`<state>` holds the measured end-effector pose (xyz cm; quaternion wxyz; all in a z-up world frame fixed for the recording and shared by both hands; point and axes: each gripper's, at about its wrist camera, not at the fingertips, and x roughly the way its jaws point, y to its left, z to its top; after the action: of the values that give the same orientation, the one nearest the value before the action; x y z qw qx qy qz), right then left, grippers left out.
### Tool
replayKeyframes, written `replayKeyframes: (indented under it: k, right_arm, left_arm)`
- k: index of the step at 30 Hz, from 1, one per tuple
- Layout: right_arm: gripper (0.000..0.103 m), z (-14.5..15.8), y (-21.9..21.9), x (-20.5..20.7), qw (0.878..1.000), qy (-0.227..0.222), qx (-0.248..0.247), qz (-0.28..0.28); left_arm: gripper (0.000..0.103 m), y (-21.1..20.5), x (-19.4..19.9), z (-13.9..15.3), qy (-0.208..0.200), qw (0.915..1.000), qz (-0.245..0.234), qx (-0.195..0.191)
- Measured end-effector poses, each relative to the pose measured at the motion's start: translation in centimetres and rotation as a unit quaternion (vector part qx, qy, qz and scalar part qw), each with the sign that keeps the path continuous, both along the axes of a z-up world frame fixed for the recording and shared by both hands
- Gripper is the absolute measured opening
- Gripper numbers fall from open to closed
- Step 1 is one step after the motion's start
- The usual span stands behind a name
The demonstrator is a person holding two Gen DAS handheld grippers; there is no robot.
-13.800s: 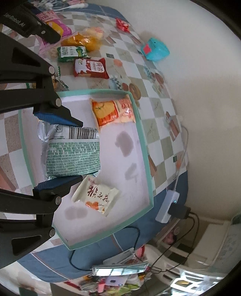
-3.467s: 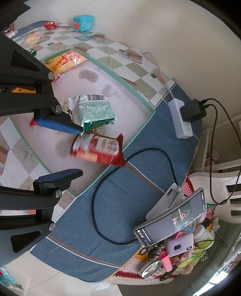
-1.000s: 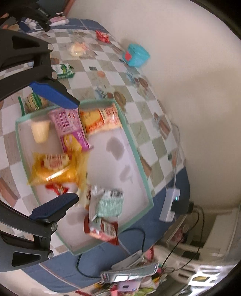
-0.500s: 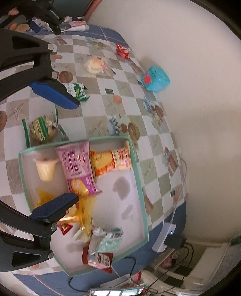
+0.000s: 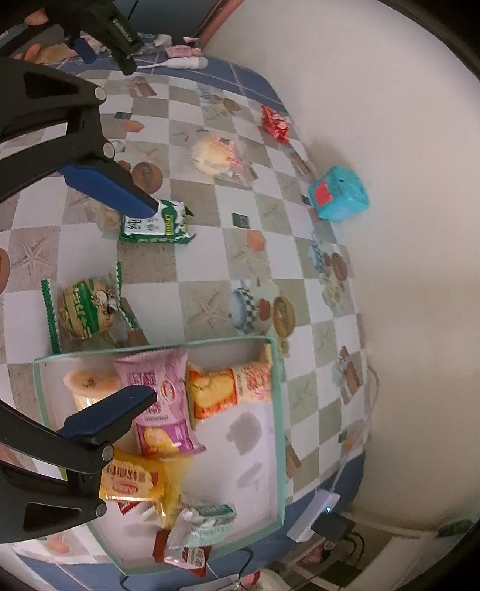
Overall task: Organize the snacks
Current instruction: 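Lower the right tool to the cartoon green packet while the left tool nears the carton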
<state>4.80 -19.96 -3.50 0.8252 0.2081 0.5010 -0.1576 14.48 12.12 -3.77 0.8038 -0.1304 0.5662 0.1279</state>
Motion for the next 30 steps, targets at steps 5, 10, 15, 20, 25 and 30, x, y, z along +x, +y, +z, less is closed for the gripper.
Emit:
replayKeyframes:
  k: [5, 10, 15, 20, 25, 30]
  right_arm:
    - [0.094, -1.6, 0.1, 0.0, 0.999, 0.021, 0.024, 0.008]
    - [0.093, -2.6, 0.2, -0.2, 0.999, 0.039, 0.032, 0.017]
    - [0.090, -3.1, 0.5, -0.2, 0.998, 0.053, 0.032, 0.029]
    - [0.084, -3.7, 0.4, -0.4, 0.996, 0.065, 0.046, 0.031]
    - [0.074, -3.8, 0.3, -0.5, 0.996, 0.067, 0.054, 0.037]
    - [0.068, -4.0, 1.0, -0.3, 0.995, 0.073, 0.054, 0.051]
  left_arm:
    - [0.083, -1.9, 0.4, -0.6, 0.012, 0.9992, -0.037, -0.010]
    - [0.083, -5.1, 0.3, -1.3, 0.022, 0.9955, -0.089, -0.024]
    - [0.083, -8.5, 0.1, -2.7, 0.048, 0.9879, -0.137, -0.054]
    - [0.083, -10.0, 0.0, -2.9, 0.052, 0.9857, -0.154, -0.045]
    - [0.083, -9.6, 0.1, -2.9, 0.053, 0.9869, -0.147, -0.041]
    - [0.083, -9.7, 0.1, -3.0, 0.053, 0.9868, -0.147, -0.040]
